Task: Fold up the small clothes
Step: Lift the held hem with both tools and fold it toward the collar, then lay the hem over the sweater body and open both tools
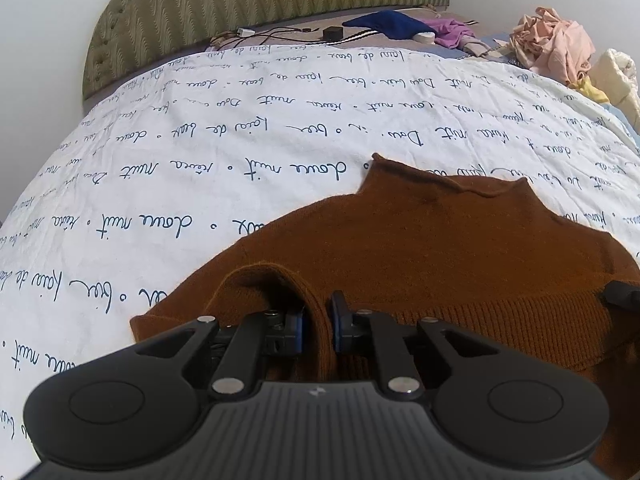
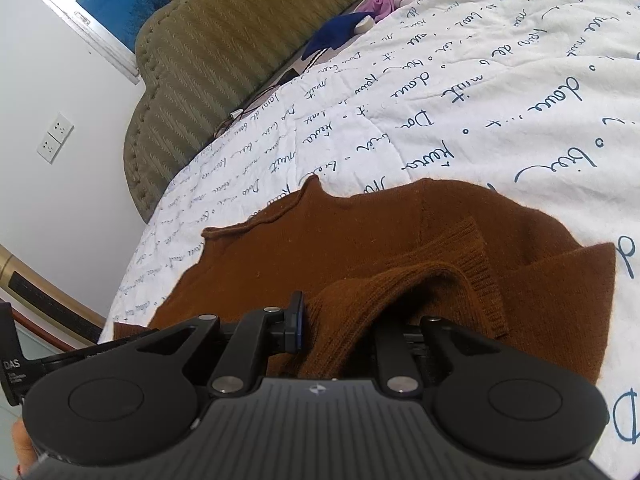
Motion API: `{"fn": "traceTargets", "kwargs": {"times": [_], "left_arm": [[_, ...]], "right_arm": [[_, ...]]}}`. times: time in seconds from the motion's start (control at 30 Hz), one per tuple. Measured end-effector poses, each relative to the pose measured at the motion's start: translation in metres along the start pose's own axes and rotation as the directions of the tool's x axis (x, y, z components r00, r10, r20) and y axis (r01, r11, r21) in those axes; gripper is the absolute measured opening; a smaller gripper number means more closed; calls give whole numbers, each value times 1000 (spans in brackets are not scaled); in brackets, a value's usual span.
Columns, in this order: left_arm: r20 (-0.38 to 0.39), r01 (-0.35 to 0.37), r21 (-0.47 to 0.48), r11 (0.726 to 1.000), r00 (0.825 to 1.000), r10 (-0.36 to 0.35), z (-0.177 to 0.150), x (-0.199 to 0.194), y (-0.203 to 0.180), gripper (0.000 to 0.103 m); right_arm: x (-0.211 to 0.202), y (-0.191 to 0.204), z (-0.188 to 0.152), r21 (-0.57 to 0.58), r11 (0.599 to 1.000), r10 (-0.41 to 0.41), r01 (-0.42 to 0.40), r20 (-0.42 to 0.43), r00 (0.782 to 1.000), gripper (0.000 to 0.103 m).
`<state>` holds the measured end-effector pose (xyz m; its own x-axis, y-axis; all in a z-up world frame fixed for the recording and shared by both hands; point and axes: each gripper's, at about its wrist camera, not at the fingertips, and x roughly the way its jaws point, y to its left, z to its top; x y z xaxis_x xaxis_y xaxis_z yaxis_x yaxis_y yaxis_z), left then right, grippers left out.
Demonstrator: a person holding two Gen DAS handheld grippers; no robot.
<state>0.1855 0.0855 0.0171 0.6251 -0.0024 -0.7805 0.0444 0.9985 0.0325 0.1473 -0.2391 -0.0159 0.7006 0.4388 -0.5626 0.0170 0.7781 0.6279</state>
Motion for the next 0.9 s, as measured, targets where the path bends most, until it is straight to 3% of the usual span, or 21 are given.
{"fn": "traceTargets", "kwargs": {"times": [0.17, 0.3, 0.47, 0.63, 0.73, 0.9], "left_arm": [[16, -15, -20, 1000, 1000, 15, 9, 1, 8, 13], [-21, -17, -29, 999, 1000, 16, 9, 17, 11, 12], [-18, 25, -61, 998, 999, -26, 13, 16, 17, 13], [-49, 111, -216, 970, 991, -124, 20, 21, 41, 15], [-40, 122, -258, 958, 990, -137, 19, 22, 48, 15], [-26, 113, -243, 963, 992, -123, 18, 21, 43, 15]], "right_arm": [[-8, 4, 11, 0, 1000, 4, -4, 44, 999, 18], [1, 1, 16, 9, 1000, -19, 19, 31, 999, 18], [11, -18, 20, 138, 990, 18, -18, 1, 1000, 21], [12, -30, 26, 228, 972, 55, -60, 28, 998, 47], [9, -27, 28, 216, 975, 45, -55, 50, 998, 54], [3, -28, 29, 189, 982, 17, -29, 64, 998, 57]]}}
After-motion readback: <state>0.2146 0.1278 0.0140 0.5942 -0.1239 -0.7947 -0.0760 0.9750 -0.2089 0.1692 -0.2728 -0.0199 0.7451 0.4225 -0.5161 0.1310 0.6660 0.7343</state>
